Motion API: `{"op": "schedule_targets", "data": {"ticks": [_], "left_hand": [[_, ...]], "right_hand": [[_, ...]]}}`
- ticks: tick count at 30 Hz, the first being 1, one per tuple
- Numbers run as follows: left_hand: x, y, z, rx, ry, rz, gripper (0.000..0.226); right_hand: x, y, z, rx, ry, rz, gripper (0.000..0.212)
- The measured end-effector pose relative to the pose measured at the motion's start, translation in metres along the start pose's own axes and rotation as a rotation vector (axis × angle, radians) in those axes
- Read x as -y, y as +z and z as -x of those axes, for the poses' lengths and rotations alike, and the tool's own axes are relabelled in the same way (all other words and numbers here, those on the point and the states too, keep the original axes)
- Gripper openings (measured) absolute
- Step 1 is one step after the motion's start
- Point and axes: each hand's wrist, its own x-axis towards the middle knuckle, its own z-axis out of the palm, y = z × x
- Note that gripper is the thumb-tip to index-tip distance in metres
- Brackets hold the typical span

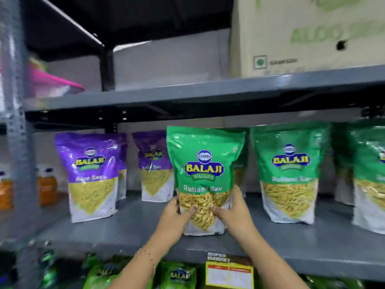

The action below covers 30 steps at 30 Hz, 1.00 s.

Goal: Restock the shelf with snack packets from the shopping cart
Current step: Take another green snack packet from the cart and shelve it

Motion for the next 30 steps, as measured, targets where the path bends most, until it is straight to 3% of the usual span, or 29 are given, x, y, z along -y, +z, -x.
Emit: {"op": "schedule_targets", "data": {"ticks": [2, 5, 6, 13, 16, 18, 21, 24, 30], "left_hand": [[0.013, 0.008, -0.018, 0.010, -0.027, -0.017, 0.026], [0.036, 0.019, -0.045, 0.042, -0.103, -0.012, 0.067], [0.045, 0.023, -0.054, 0.055, -0.120, -0.008, 0.072], [0.029, 0.046, -0.058, 0.090, -0.169, -0.055, 0.038], [0.010, 0.036, -0.044, 0.054, -0.154, -0.077, 0.031], [-0.006, 0.017, -0.019, -0.048, -0.090, 0.064, 0.040], [-0.010, -0.028, 0.042, -0.289, -0.040, 0.309, 0.049], [0.016, -0.080, 0.120, -0.545, -0.066, 0.437, 0.037], [0.106, -0.184, 0.293, -1.033, -0.467, 0.088, 0.036]], "right_hand": [[-0.009, -0.005, -0.008, 0.015, 0.030, 0.067, 0.063], [-0.020, -0.011, -0.023, 0.011, 0.113, 0.108, 0.065], [-0.024, -0.013, -0.029, -0.004, 0.143, 0.109, 0.064], [-0.023, -0.011, -0.038, -0.092, 0.279, 0.148, 0.064], [-0.001, -0.004, -0.016, -0.276, 0.094, 0.155, 0.070], [0.020, 0.012, 0.011, -0.317, -0.119, 0.094, 0.066], [0.038, 0.058, 0.061, -0.150, -0.270, -0.129, 0.061], [0.028, 0.130, 0.115, 0.182, -0.211, -0.216, 0.061], [-0.026, 0.271, 0.254, 0.752, 0.062, -0.226, 0.063]]}}
